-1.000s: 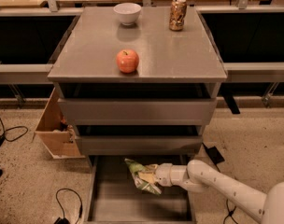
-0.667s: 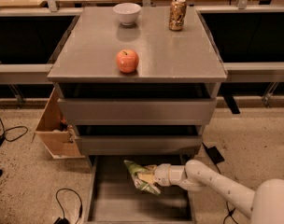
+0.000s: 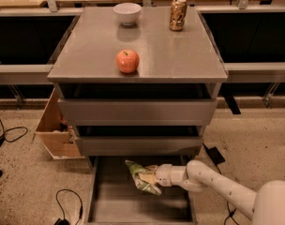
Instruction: Place green jalapeno chip bag into bottom drawer
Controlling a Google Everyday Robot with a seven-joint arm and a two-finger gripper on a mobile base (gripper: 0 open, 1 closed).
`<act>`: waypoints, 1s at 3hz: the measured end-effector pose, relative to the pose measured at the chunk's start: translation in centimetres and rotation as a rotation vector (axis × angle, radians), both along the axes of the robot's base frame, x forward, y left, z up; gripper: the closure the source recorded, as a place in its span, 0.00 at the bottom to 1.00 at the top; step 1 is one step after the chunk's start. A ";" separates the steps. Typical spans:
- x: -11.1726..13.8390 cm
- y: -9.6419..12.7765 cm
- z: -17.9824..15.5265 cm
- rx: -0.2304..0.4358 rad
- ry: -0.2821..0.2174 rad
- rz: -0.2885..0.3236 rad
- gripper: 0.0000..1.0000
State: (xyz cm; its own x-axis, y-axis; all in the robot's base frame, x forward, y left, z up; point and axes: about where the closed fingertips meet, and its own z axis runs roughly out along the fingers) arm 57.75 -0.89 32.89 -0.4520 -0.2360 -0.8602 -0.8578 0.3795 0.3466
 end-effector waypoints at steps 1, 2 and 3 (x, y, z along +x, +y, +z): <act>0.0 0.0 0.0 0.000 0.000 0.000 0.27; 0.0 0.0 0.0 0.000 0.000 0.000 0.04; -0.1 0.5 0.6 0.014 -0.006 0.031 0.00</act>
Offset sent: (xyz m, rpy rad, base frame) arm 0.0000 0.0000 0.0000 0.0000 0.0000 0.0000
